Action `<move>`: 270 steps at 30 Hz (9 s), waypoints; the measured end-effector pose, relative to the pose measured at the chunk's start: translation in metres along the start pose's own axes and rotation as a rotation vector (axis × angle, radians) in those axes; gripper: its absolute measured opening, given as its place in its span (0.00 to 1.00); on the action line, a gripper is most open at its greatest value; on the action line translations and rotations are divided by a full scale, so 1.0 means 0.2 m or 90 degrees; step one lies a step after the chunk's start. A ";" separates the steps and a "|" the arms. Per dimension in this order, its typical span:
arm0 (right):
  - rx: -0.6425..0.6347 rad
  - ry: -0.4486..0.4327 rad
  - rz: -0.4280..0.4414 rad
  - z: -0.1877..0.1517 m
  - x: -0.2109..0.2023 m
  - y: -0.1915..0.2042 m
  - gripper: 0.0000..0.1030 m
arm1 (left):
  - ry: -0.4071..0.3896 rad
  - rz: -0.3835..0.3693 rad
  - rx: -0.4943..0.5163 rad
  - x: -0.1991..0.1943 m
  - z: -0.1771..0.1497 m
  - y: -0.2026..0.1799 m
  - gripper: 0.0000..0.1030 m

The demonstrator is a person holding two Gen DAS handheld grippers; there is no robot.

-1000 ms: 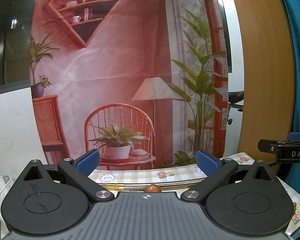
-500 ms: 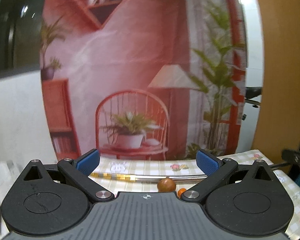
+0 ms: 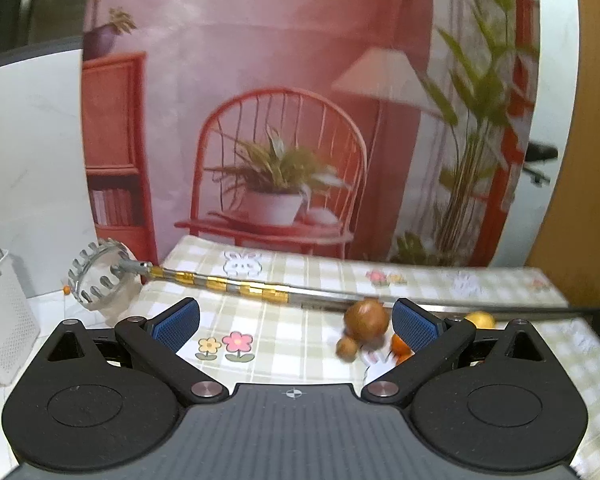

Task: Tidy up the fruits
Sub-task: 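Grasp a small brown round fruit with the left tool while the right tool grasps a yellow grapefruit, then carry the brown fruit over the white plate and release it while the right tool releases the grapefruit there, then grasp a second small brown fruit from the pile with the left tool, then grasp a yellow-orange citrus fruit from the pile with the right tool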

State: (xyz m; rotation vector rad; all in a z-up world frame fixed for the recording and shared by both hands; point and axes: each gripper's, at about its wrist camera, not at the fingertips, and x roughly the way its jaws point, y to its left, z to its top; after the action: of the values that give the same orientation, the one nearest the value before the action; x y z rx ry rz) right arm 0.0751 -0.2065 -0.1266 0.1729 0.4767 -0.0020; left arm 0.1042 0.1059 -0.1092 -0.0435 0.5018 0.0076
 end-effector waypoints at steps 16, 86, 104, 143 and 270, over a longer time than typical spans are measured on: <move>0.013 0.077 -0.053 -0.18 0.39 -0.10 1.00 | 0.109 -0.067 0.048 0.59 -0.13 -0.05 0.72; 0.075 0.218 0.050 -0.51 0.38 -0.14 0.49 | 0.166 -0.177 0.005 0.36 -0.43 -0.26 0.28; 0.075 0.247 0.045 -0.54 0.40 -0.15 0.42 | 0.196 -0.164 0.028 0.32 -0.51 -0.28 0.28; -0.033 0.232 0.157 -0.46 0.35 0.19 0.42 | 0.244 -0.142 0.052 0.32 -0.60 -0.28 0.28; 0.096 0.128 0.064 -0.36 0.43 -0.32 0.44 | 0.221 -0.218 0.128 0.79 -0.30 -0.62 0.28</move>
State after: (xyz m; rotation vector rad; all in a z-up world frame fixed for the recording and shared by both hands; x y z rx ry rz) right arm 0.1157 -0.2539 -0.2385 0.3478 0.6685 0.0785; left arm 0.2167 -0.0201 -0.2326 0.0681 0.8344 -0.3916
